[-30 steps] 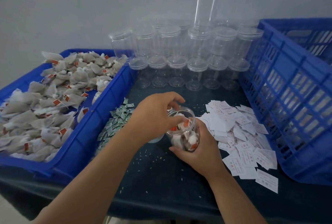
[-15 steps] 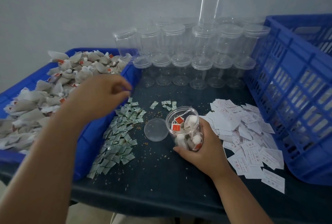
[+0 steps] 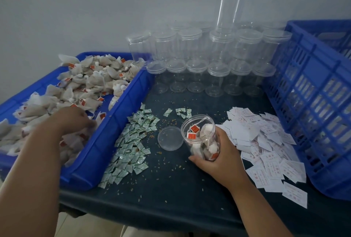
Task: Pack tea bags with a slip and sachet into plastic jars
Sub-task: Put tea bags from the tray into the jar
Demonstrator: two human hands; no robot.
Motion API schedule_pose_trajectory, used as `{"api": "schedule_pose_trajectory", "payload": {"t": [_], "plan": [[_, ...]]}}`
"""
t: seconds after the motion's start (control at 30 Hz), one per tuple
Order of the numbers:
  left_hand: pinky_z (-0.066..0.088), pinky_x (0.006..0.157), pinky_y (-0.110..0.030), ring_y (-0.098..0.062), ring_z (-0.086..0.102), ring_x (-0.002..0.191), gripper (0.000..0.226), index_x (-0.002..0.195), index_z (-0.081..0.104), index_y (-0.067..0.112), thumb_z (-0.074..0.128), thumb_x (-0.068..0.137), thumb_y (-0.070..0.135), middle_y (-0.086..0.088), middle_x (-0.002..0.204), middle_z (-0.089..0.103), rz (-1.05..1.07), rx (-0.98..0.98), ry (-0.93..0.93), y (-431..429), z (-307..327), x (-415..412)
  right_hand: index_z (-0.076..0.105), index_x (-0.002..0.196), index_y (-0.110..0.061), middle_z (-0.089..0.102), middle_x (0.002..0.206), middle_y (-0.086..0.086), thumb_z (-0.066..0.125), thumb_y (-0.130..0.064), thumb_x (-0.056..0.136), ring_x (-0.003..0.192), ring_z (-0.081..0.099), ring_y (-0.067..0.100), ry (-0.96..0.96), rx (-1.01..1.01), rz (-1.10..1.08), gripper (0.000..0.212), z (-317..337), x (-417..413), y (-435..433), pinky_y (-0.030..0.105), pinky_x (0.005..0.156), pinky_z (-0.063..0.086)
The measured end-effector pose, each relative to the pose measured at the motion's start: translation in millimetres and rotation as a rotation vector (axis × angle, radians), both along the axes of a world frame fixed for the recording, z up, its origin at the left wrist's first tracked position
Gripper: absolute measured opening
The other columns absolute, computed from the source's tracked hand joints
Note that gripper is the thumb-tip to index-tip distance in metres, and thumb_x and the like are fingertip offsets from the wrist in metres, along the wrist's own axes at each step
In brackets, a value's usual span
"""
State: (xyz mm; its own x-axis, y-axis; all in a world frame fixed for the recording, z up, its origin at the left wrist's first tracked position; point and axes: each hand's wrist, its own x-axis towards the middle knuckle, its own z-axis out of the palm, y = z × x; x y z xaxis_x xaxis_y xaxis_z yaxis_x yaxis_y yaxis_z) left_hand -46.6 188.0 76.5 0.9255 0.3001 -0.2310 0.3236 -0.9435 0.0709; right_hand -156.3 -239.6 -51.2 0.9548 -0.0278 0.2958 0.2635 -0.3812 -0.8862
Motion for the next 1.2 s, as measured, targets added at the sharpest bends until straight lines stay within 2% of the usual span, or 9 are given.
{"api": "schedule_pose_trajectory", "payload": {"t": [0.13, 0.27, 0.57, 0.7, 0.77, 0.83, 1.0, 1.1, 1.2], "plan": [[0.051, 0.062, -0.042, -0.026, 0.066, 0.072, 0.028, 0.083, 0.068, 0.010, 0.076, 0.091, 0.036, -0.012, 0.078, 0.071, 0.060, -0.277, -0.453, -14.4, 18.4, -6.7, 0.051, 0.137, -0.044, 0.068, 0.129, -0.020, 0.093, -0.068, 0.064, 0.118, 0.068, 0.007, -0.007, -0.009, 0.000, 0.087, 0.4, -0.3, 1.0, 0.037, 0.094, 0.062], [0.047, 0.062, -0.024, -0.005, 0.069, 0.080, 0.026, 0.105, 0.067, 0.039, 0.081, 0.085, 0.051, 0.015, 0.093, 0.071, -0.140, -0.580, -0.693, -72.7, 55.5, -35.2, 0.053, 0.134, -0.042, 0.070, 0.128, -0.017, 0.094, -0.063, 0.066, 0.118, 0.069, 0.009, -0.016, 0.019, 0.015, 0.082, 1.0, -0.3, 1.1, 0.032, 0.091, 0.060], [0.055, 0.069, -0.013, 0.005, 0.071, 0.080, 0.015, 0.095, 0.072, 0.037, 0.081, 0.087, 0.047, 0.022, 0.088, 0.075, -0.559, -0.835, -0.341, -241.7, 18.7, -74.1, 0.055, 0.131, -0.042, 0.072, 0.122, -0.014, 0.096, -0.056, 0.065, 0.110, 0.072, 0.011, -0.051, 0.010, 0.000, 0.079, 0.8, 0.2, 1.0, 0.029, 0.086, 0.060], [0.048, 0.073, -0.026, 0.002, 0.062, 0.075, 0.031, 0.080, 0.066, 0.035, 0.054, 0.105, 0.050, 0.014, 0.074, 0.067, -0.700, -0.523, -0.450, -253.8, 2.8, -84.0, 0.055, 0.132, -0.046, 0.073, 0.120, -0.013, 0.096, -0.052, 0.068, 0.107, 0.074, 0.013, -0.055, 0.029, 0.007, 0.076, 0.8, 0.0, 0.9, 0.023, 0.081, 0.060], [0.038, 0.091, -0.029, 0.001, 0.056, 0.072, 0.048, 0.071, 0.054, 0.035, 0.033, 0.112, 0.050, 0.012, 0.069, 0.060, -0.857, -0.364, -0.367, -255.5, 1.6, -90.0, 0.055, 0.125, -0.050, 0.073, 0.115, -0.015, 0.094, -0.050, 0.069, 0.101, 0.074, 0.009, -0.054, 0.017, 0.000, 0.067, 0.9, 0.2, 0.5, 0.018, 0.076, 0.058], [0.021, 0.113, -0.034, 0.002, 0.058, 0.083, 0.057, 0.075, 0.059, 0.033, 0.020, 0.111, 0.056, 0.012, 0.076, 0.064, -0.928, -0.328, -0.232, -259.4, 0.1, -94.8, 0.056, 0.117, -0.049, 0.071, 0.108, -0.019, 0.091, -0.046, 0.071, 0.094, 0.072, 0.005, -0.064, -0.031, -0.001, 0.058, -0.3, 1.5, -1.6, 0.015, 0.070, 0.054], [0.011, 0.122, -0.037, 0.001, 0.059, 0.083, 0.065, 0.067, 0.058, 0.027, 0.022, 0.110, 0.059, 0.003, 0.073, 0.064, -0.939, -0.410, -0.095, -262.4, -2.9, -94.8, 0.053, 0.131, -0.048, 0.068, 0.120, -0.025, 0.092, -0.048, 0.070, 0.106, 0.071, 0.003, -0.087, -0.081, 0.012, 0.073, -1.4, 2.2, -2.1, 0.014, 0.074, 0.054], [0.043, 0.103, -0.022, 0.001, 0.066, 0.091, 0.073, 0.091, 0.077, 0.026, 0.019, 0.101, 0.070, 0.009, 0.091, 0.075, -0.759, -0.678, -0.165, -250.0, 0.9, -88.7, 0.055, 0.136, -0.041, 0.072, 0.123, -0.014, 0.098, -0.057, 0.068, 0.110, 0.074, 0.012, -0.068, 0.031, 0.039, 0.082, -2.2, 2.1, -0.7, 0.021, 0.084, 0.060], [0.052, 0.072, -0.012, 0.007, 0.069, 0.088, 0.048, 0.093, 0.076, 0.040, 0.035, 0.101, 0.063, 0.024, 0.093, 0.075, -0.508, -0.813, -0.448, -225.5, -2.2, -67.6, 0.050, 0.137, -0.054, 0.069, 0.130, -0.021, 0.096, -0.065, 0.064, 0.118, 0.070, 0.004, -0.074, 0.012, 0.006, 0.087, 2.0, -0.3, 1.5, 0.013, 0.089, 0.055]]}}
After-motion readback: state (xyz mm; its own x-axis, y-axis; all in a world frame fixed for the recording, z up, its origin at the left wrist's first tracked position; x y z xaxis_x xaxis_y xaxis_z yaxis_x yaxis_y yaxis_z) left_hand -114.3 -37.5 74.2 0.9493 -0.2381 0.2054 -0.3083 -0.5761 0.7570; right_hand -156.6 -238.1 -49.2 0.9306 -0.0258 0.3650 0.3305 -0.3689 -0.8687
